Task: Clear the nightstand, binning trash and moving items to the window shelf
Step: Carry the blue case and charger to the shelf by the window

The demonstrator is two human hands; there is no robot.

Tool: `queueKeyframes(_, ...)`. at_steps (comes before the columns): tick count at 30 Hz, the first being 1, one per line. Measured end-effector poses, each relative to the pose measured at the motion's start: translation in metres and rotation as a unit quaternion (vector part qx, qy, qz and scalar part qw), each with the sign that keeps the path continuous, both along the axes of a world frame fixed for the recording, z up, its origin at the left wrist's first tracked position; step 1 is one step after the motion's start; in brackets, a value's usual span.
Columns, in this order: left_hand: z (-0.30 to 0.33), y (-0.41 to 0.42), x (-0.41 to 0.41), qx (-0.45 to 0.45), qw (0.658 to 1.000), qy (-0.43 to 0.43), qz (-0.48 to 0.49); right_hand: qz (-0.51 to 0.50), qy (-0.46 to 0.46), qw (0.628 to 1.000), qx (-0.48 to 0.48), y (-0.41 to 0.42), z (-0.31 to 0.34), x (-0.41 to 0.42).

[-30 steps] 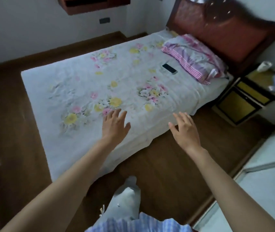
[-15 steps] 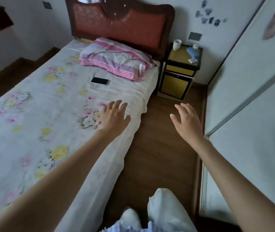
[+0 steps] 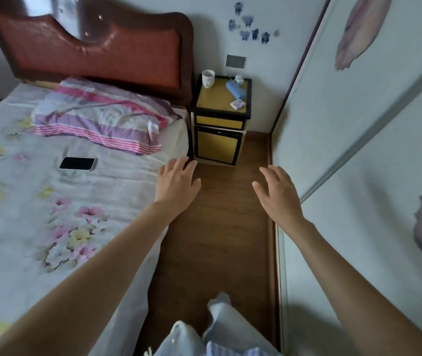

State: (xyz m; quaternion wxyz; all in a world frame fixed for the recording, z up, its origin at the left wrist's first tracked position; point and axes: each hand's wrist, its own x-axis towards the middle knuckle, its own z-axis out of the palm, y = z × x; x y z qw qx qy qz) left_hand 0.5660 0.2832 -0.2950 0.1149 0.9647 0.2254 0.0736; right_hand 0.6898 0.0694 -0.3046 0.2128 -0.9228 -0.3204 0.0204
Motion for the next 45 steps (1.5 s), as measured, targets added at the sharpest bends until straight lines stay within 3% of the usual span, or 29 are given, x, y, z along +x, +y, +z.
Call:
queueKeyframes(8,-0.006,0.036,0.111,0.001,1.000,0.011,-0.001,0.000,0.012,1.000,-0.019,0.044,-0.003,0.117)
queueKeyframes(27,-0.030,0.238,0.355,-0.015,0.999,0.019,-0.037,-0.063,0.021,0.997,-0.048,0.227,-0.027,0.347)
queueKeyframes(45,-0.076,0.292,0.575,-0.074,0.996,0.048,0.030,-0.006,0.061,0.995,-0.074,0.309,-0.059,0.598)
